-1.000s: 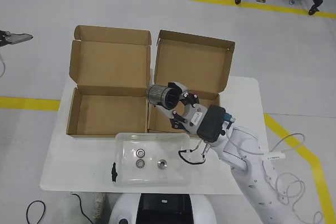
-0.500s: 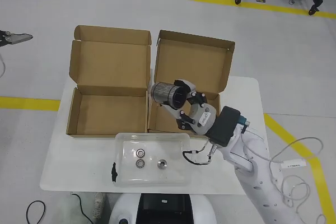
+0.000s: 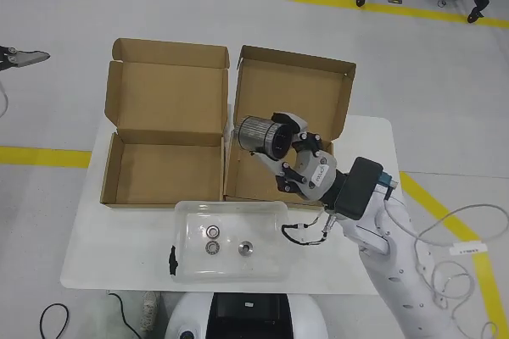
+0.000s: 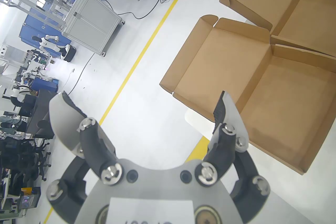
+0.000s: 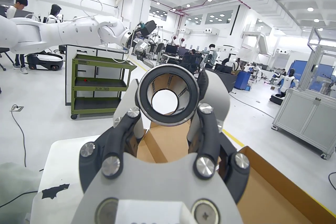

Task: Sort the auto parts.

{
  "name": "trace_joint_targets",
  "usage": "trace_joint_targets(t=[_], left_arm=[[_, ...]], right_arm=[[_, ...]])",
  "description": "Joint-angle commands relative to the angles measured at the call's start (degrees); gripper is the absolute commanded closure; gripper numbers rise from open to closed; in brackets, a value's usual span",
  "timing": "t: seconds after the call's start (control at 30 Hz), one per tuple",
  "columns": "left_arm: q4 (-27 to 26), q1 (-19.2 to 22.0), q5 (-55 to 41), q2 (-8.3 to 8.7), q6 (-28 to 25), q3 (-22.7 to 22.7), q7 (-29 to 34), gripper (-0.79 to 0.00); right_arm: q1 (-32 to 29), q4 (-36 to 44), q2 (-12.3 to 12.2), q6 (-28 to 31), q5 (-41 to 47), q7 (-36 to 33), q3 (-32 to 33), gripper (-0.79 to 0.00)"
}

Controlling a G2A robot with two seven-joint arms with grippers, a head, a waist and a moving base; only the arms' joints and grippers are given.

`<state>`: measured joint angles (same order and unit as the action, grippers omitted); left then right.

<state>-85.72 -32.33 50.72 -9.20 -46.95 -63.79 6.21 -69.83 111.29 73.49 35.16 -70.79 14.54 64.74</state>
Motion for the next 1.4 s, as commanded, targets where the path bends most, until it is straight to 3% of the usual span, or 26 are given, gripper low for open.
trace_joint_targets(t=[0.0, 0.57, 1.17, 1.37], left_arm=[[0.0, 0.0, 0.0, 0.00, 0.0, 0.0, 0.0, -0.785], [0.0, 0.0, 0.0, 0.00, 0.0, 0.0, 0.0, -0.785], [0.0, 0.0, 0.0, 0.00, 0.0, 0.0, 0.0, -0.785], [0.0, 0.0, 0.0, 0.00, 0.0, 0.0, 0.0, -0.785]], right_arm=[[-0.5, -0.9, -0.1, -0.4, -0.8, -1.5, 0.0, 0.000], [-3.4, -3.2, -0.7, -5.1, -3.5, -16.5, 0.0, 0.000], [-0.1, -7.2, -0.3, -5.7, -2.9, -20.7, -3.2, 0.000], [0.9, -9.8, -0.4, -5.9, -2.5, -25.2, -3.4, 0.000]])
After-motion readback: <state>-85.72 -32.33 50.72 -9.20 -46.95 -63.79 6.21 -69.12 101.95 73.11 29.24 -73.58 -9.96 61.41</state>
